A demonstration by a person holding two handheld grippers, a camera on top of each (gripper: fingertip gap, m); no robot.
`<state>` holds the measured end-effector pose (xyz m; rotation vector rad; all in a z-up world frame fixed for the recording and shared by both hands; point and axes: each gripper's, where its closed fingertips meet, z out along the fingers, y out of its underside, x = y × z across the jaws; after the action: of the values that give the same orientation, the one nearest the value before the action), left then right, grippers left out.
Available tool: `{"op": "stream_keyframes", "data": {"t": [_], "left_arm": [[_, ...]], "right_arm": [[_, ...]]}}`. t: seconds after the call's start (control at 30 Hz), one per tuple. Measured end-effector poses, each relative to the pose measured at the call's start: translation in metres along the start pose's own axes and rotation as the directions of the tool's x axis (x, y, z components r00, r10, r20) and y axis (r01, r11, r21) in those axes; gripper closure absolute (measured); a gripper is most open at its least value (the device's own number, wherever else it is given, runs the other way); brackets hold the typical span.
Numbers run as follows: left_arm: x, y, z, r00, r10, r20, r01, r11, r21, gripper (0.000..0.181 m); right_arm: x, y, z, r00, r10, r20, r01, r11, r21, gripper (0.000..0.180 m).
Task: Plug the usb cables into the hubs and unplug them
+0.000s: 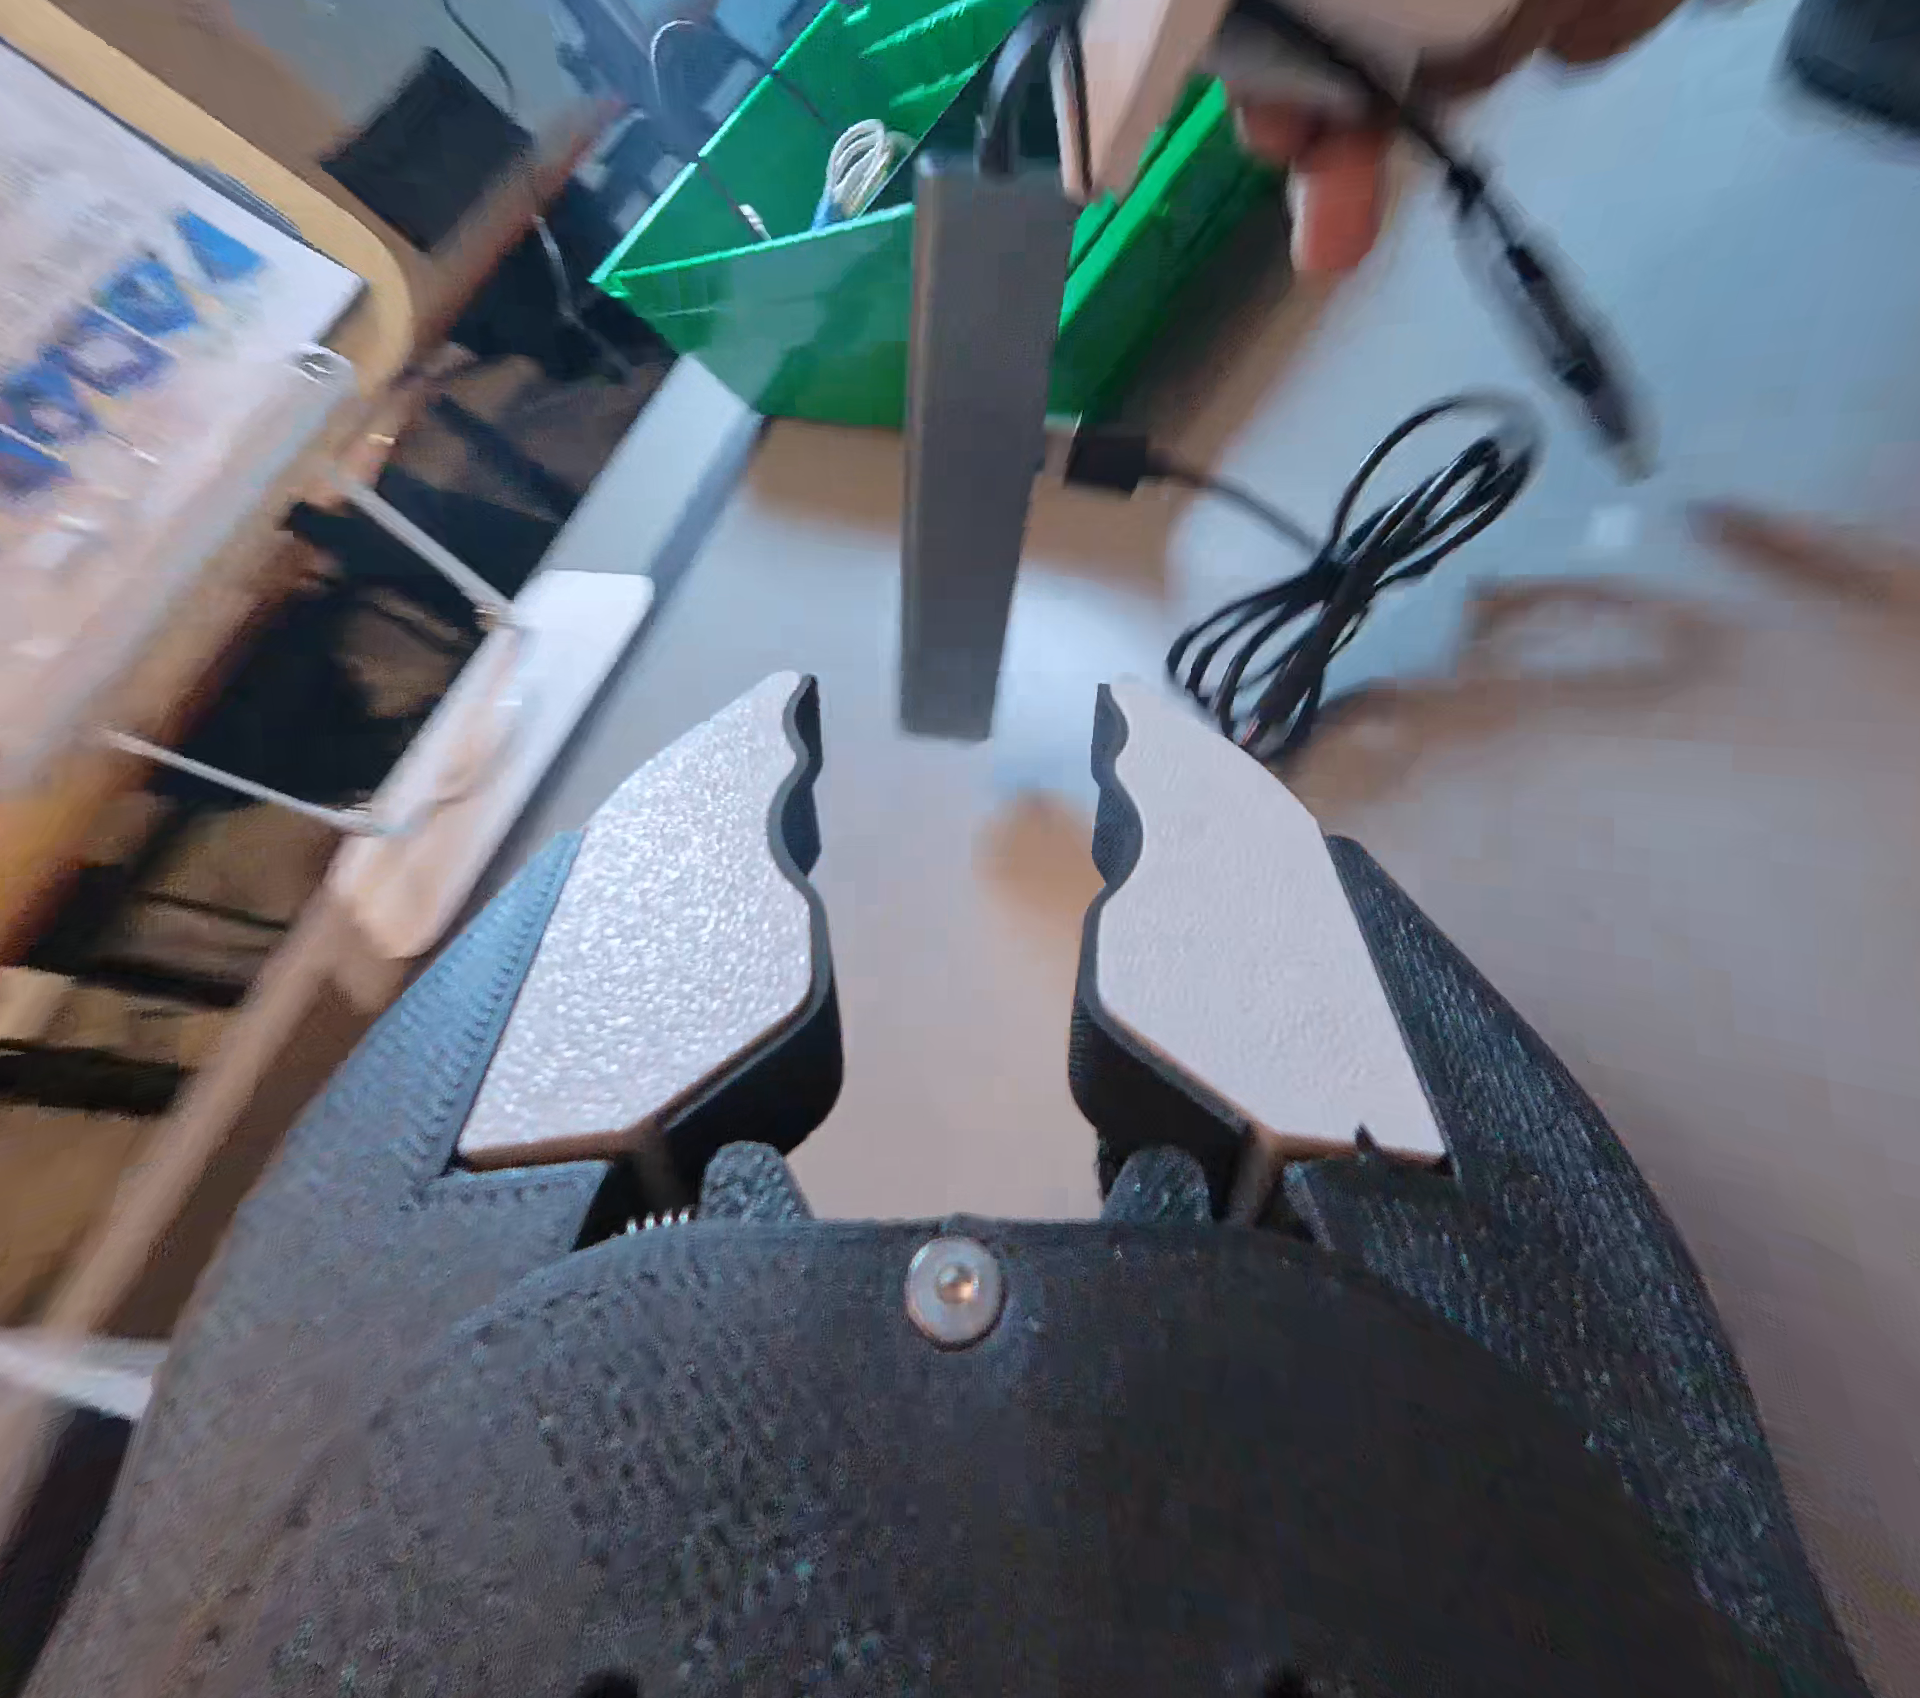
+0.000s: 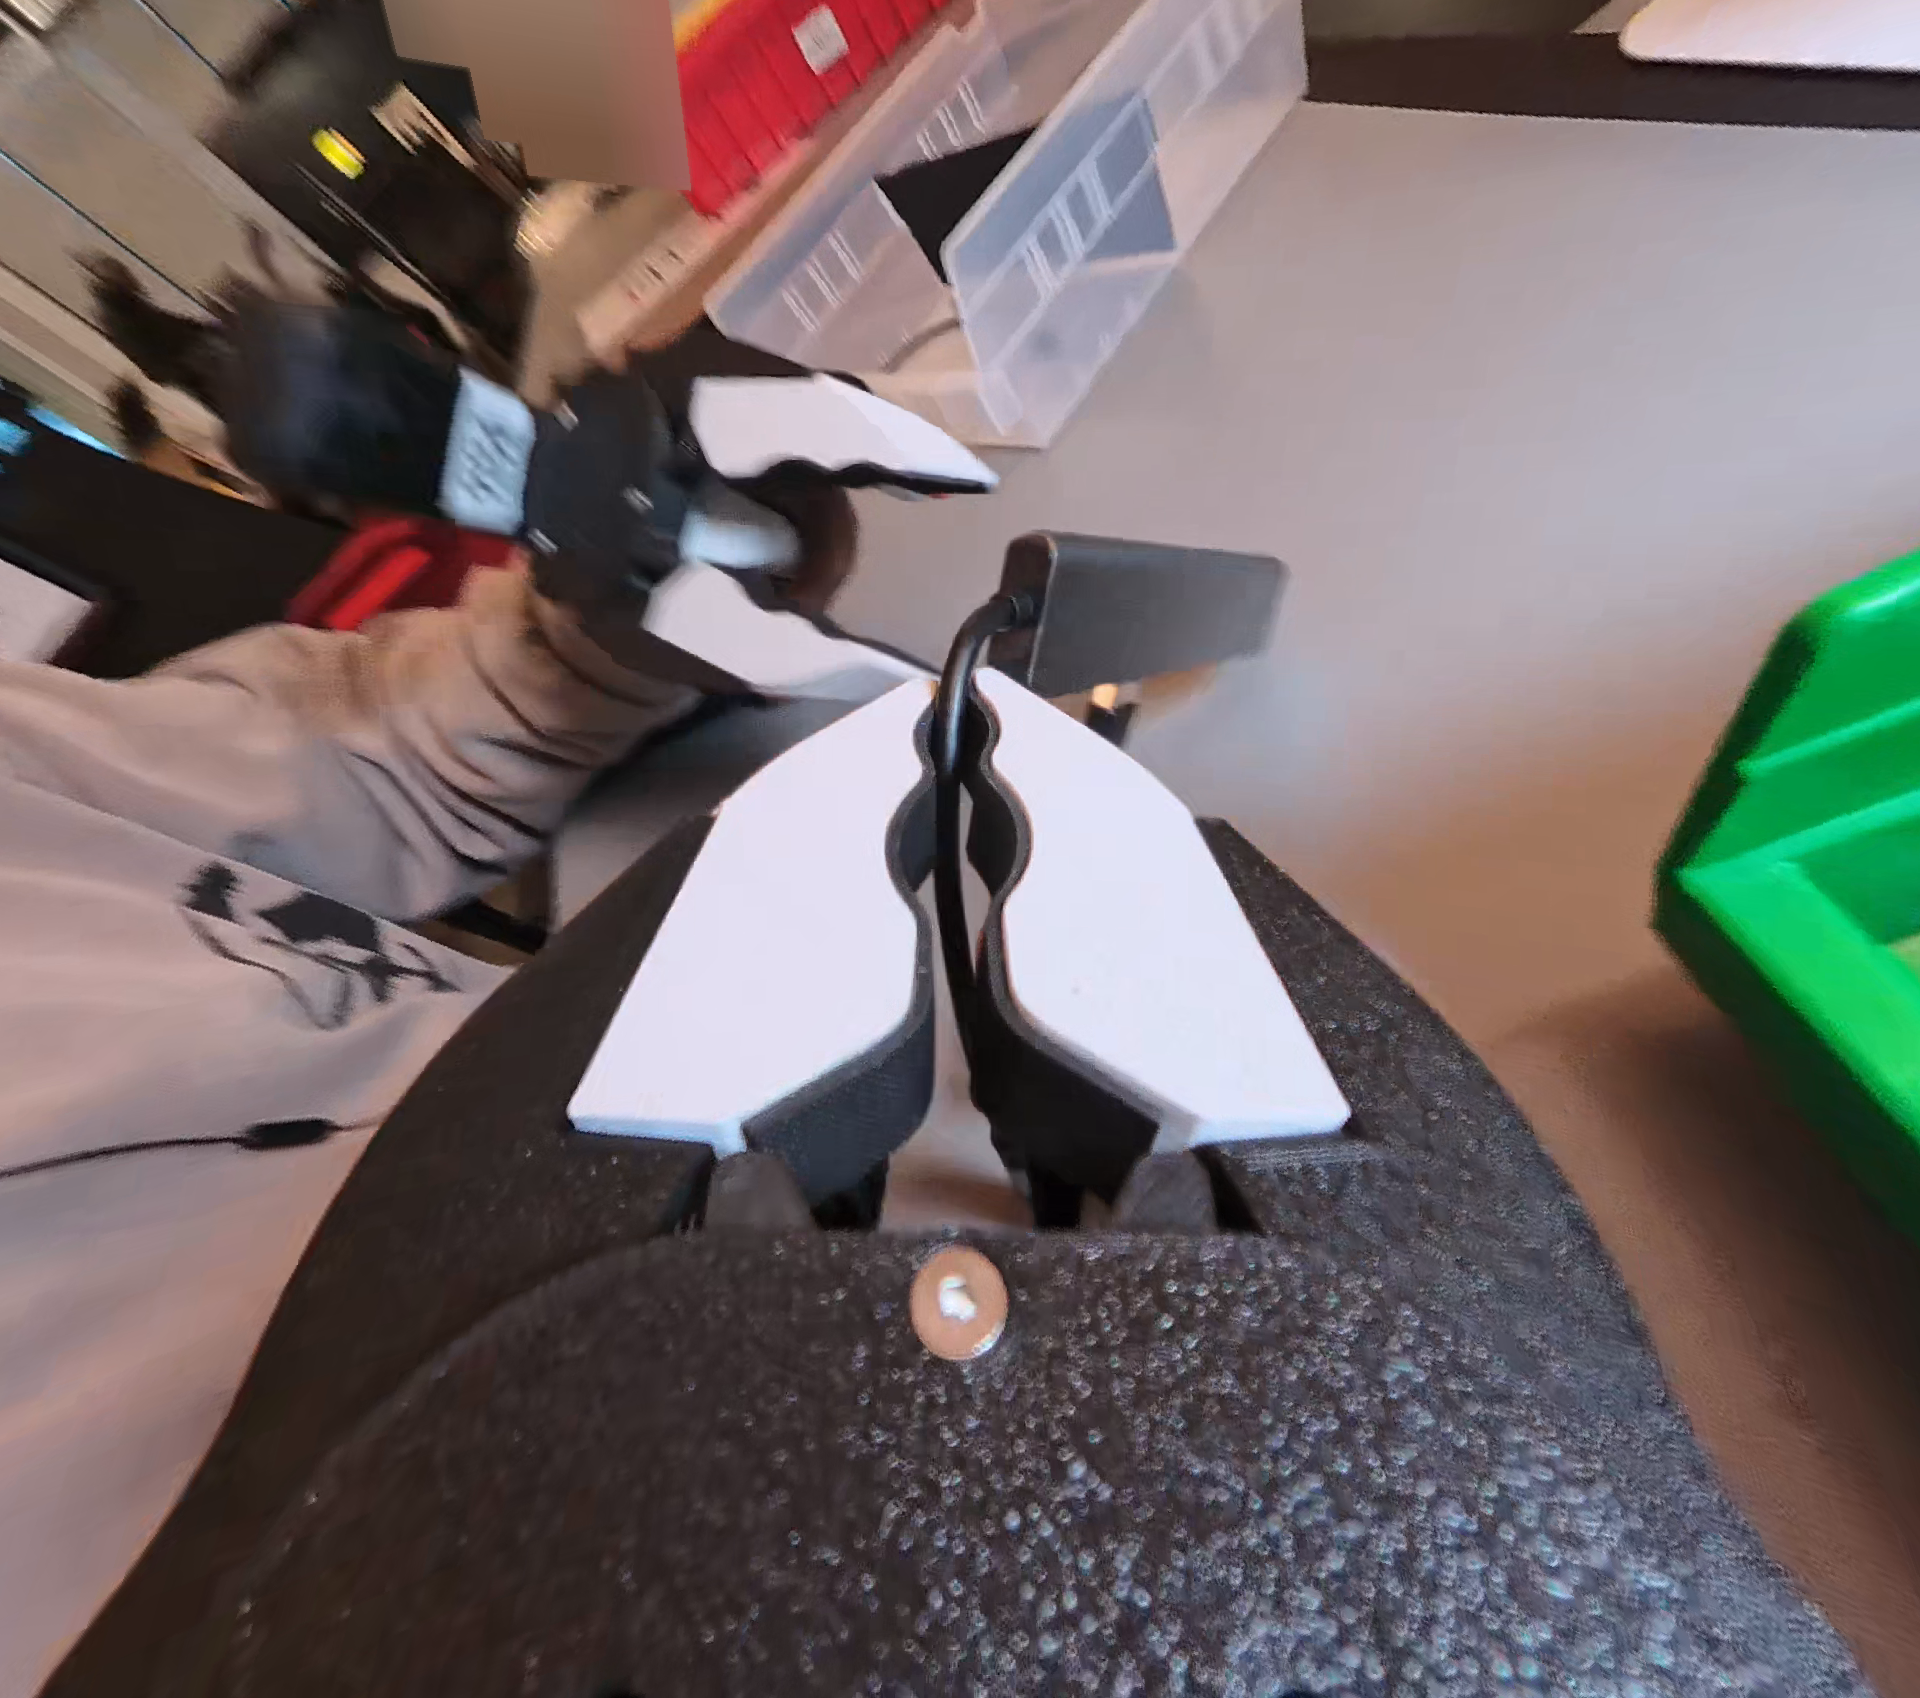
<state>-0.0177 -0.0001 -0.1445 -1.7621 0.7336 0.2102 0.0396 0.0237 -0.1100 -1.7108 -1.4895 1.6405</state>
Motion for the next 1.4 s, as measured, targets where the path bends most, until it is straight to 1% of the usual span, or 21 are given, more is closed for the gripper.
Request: {"op": "stream_keyframes", "data": {"t": [0.03,0.1,0.2,0.3,0.4,0.43,0.53,0.63,0.7,0.77,0.83,0.93,0.97,1.0,1.07,1.13,1.2,1.27,1.3,1.33,1.4], "left_arm": [[-0.001,0.004,0.003,0.996,0.078,0.046,-0.076,0.997,-0.028,0.129],[0.002,0.006,0.01,0.986,0.145,0.081,-0.141,0.988,-0.055,0.129],[0.007,0.001,0.02,0.98,0.175,0.099,-0.172,0.984,-0.04,0.129],[0.006,-0.013,0.025,0.977,0.15,0.152,-0.154,0.988,0.013,0.126],[-0.01,-0.028,0.022,0.941,0.162,0.297,-0.178,0.984,0.027,0.133],[-0.011,-0.033,0.021,0.934,0.173,0.312,-0.195,0.98,0.04,0.143],[-0.017,-0.039,0.016,0.921,0.203,0.333,-0.232,0.971,0.051,0.147],[-0.017,-0.041,0.009,0.934,0.205,0.294,-0.233,0.971,0.06,0.148],[-0.005,-0.041,0.008,0.966,0.187,0.179,-0.205,0.975,0.085,0.148],[0.017,-0.037,0.008,0.994,0.101,-0.03,-0.097,0.988,0.117,0.148],[0.038,-0.034,0.003,0.973,-0.002,-0.232,0.033,0.991,0.129,0.148],[0.063,-0.032,-0.004,0.891,-0.102,-0.443,0.164,0.981,0.106,0.148],[0.07,-0.032,-0.007,0.858,-0.12,-0.5,0.196,0.976,0.101,0.148],[0.077,-0.033,-0.01,0.82,-0.141,-0.555,0.232,0.968,0.097,0.148],[0.091,-0.035,-0.016,0.736,-0.178,-0.653,0.29,0.955,0.066,0.148],[0.105,-0.034,-0.022,0.652,-0.196,-0.733,0.315,0.949,0.026,0.148],[0.117,-0.033,-0.028,0.568,-0.217,-0.794,0.334,0.942,-0.019,0.148],[0.121,-0.032,-0.031,0.519,-0.244,-0.819,0.361,0.931,-0.049,0.148],[0.122,-0.031,-0.033,0.491,-0.261,-0.831,0.379,0.923,-0.066,0.148],[0.12,-0.03,-0.034,0.478,-0.282,-0.832,0.4,0.913,-0.08,0.148],[0.11,-0.032,-0.03,0.509,-0.307,-0.804,0.434,0.898,-0.069,0.151]], "right_arm": [[-0.007,-0.003,-0.001,0.998,0.042,0.044,-0.043,0.999,0.027,0.179],[-0.02,-0.011,-0.002,0.987,0.114,0.117,-0.125,0.988,0.088,0.179],[-0.04,-0.02,-0.003,0.963,0.164,0.216,-0.2,0.968,0.154,0.179],[-0.057,-0.031,-0.004,0.935,0.191,0.298,-0.26,0.942,0.212,0.179],[-0.076,-0.036,-0.004,0.888,0.222,0.403,-0.329,0.919,0.217,0.179],[-0.082,-0.036,-0.003,0.872,0.233,0.431,-0.35,0.912,0.214,0.179],[-0.094,-0.033,-0.003,0.842,0.241,0.483,-0.372,0.908,0.195,0.179],[-0.095,-0.031,-0.006,0.866,0.183,0.466,-0.303,0.933,0.196,0.179],[-0.096,-0.027,-0.012,0.892,0.077,0.445,-0.174,0.968,0.182,0.17],[-0.098,-0.017,-0.02,0.894,-0.063,0.443,0.008,0.992,0.125,0.155],[-0.099,0.003,-0.033,0.849,-0.228,0.477,0.226,0.972,0.062,0.138],[-0.089,0.032,-0.05,0.774,-0.385,0.502,0.436,0.9,0.018,0.131],[-0.077,0.04,-0.047,0.778,-0.43,0.459,0.493,0.87,-0.021,0.131],[-0.059,0.043,-0.039,0.787,-0.497,0.366,0.55,0.834,-0.049,0.13],[-0.039,0.045,-0.023,0.739,-0.636,0.223,0.662,0.747,-0.061,0.127],[-0.052,0.049,-0.011,0.672,-0.707,0.22,0.727,0.687,-0.015,0.124],[-0.068,0.054,-0.001,0.603,-0.764,0.23,0.783,0.622,0.01,0.126],[-0.081,0.067,0.005,0.536,-0.793,0.291,0.825,0.565,0.022,0.157],[-0.083,0.073,0.006,0.521,-0.793,0.315,0.833,0.553,0.013,0.16],[-0.08,0.074,0.006,0.524,-0.792,0.313,0.836,0.549,-0.011,0.161],[-0.074,0.068,0.006,0.541,-0.798,0.266,0.828,0.561,-0.003,0.165]]}}
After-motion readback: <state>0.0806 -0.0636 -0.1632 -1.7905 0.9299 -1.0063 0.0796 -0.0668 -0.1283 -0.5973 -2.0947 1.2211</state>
